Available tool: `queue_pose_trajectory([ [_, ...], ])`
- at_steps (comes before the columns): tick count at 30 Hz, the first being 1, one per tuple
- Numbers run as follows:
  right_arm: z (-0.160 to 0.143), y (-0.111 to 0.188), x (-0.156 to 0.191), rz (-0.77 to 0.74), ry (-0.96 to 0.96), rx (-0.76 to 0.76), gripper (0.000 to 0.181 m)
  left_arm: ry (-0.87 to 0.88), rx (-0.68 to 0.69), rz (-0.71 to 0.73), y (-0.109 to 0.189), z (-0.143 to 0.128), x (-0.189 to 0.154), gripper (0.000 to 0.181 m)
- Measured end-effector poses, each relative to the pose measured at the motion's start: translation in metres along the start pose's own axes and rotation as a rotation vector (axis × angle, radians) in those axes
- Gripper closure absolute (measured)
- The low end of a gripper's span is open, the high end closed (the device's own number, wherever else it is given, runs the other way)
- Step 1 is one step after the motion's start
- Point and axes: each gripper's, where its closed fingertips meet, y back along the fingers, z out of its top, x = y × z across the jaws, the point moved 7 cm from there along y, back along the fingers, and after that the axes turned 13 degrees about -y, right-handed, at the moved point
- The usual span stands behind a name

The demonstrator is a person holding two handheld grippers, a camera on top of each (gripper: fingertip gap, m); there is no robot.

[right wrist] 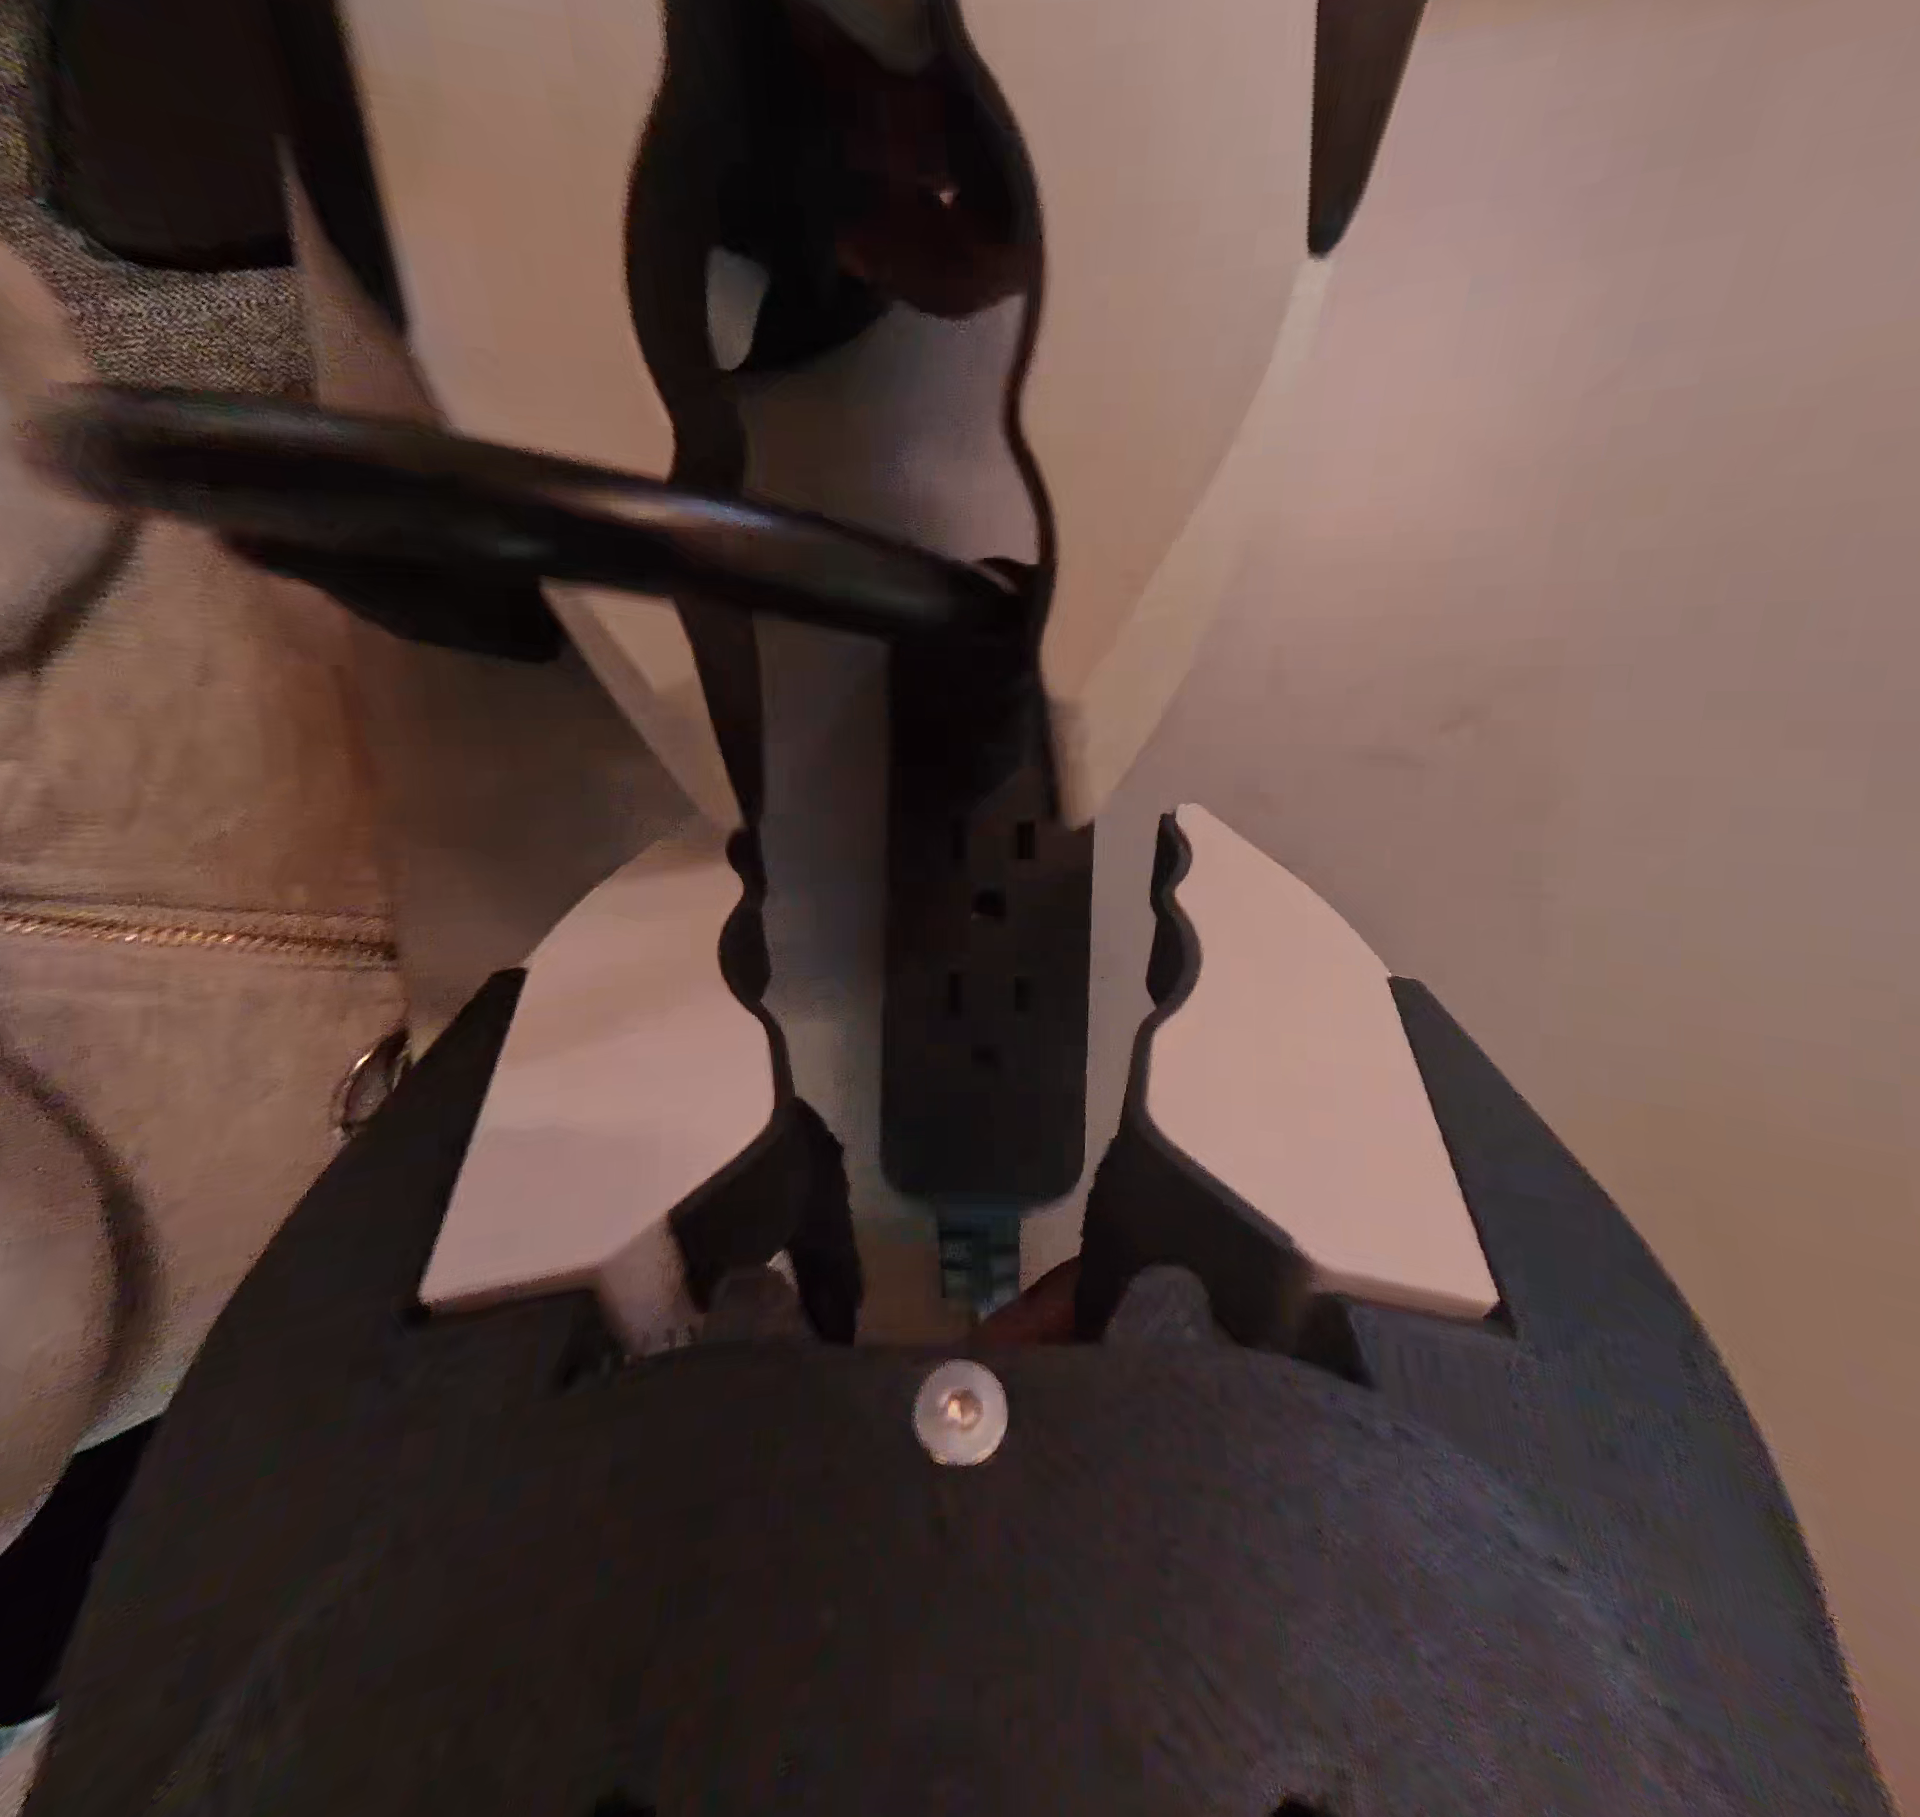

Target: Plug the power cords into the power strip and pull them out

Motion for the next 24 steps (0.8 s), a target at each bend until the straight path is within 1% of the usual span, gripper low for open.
queue_pose_trajectory([
  [1,-0.003,-0.011,-0.003,0.002,-0.016,0.017,0.118,0.037,-0.021,0.034,-0.001,-0.001,0.002,0.168],
  [2,-0.005,-0.018,-0.005,0.000,-0.011,-0.010,0.134,0.071,-0.044,0.025,-0.001,-0.002,0.002,0.168],
  [4,-0.005,-0.021,-0.006,0.027,-0.011,-0.091,0.136,0.069,-0.023,0.060,0.002,-0.004,0.004,0.169],
  [7,-0.008,-0.022,-0.007,0.059,-0.002,-0.162,0.135,0.031,0.009,0.104,0.002,-0.002,0.003,0.171],
  [11,-0.009,-0.022,-0.006,0.058,0.024,-0.163,0.134,0.010,0.055,0.151,0.004,0.001,0.003,0.174],
  [14,-0.008,-0.023,-0.005,0.047,0.043,-0.162,0.134,0.074,0.016,0.136,0.009,-0.003,0.003,0.173],
  [16,-0.007,-0.023,-0.005,0.056,0.051,-0.158,0.134,0.067,0.034,0.109,0.003,0.000,0.005,0.173],
  [18,-0.010,-0.021,-0.005,0.083,0.059,-0.147,0.134,0.035,0.020,0.103,-0.010,0.008,0.003,0.175],
  [19,-0.013,-0.020,-0.005,0.094,0.059,-0.155,0.134,0.043,0.022,0.104,-0.011,0.009,0.002,0.176],
  [21,-0.014,-0.020,-0.004,0.083,0.070,-0.163,0.134,0.030,0.047,0.138,-0.002,0.006,0.002,0.177],
  [24,-0.007,-0.025,0.001,0.088,0.089,-0.165,0.133,0.025,0.087,0.156,0.013,0.004,-0.002,0.176],
])
